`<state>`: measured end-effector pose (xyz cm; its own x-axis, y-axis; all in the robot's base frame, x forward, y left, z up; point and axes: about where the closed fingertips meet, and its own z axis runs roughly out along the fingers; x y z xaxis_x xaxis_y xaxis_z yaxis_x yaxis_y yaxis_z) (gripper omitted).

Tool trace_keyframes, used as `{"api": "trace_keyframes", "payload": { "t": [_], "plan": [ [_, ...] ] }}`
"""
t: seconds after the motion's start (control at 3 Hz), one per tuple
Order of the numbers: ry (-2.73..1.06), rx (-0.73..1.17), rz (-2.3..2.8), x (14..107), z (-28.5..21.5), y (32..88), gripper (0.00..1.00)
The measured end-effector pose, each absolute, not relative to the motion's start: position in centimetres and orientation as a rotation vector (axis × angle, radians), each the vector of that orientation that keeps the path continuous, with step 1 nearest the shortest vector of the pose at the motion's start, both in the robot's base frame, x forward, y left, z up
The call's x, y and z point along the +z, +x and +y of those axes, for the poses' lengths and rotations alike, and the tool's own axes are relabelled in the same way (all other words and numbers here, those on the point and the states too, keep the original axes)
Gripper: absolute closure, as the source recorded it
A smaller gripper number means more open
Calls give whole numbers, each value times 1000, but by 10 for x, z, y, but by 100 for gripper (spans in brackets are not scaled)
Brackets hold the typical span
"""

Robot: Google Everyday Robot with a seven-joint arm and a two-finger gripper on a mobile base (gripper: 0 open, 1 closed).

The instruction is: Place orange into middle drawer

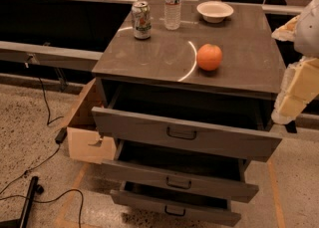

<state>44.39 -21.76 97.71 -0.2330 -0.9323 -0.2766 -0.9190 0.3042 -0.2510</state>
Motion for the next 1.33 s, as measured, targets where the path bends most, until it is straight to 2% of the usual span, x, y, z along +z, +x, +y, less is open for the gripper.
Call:
{"api": "trace_keyframes", "payload": {
  "t": [0.33,0.67,1.0,1.33],
  "plan": [
    [-1414,101,2172,961,-236,467,0],
    [-1112,267,2047,941,-250,514,0],
    [-971,249,1997,946,-243,556,0],
    [-936,215,1972,954,-246,566,0]
  ]
}}
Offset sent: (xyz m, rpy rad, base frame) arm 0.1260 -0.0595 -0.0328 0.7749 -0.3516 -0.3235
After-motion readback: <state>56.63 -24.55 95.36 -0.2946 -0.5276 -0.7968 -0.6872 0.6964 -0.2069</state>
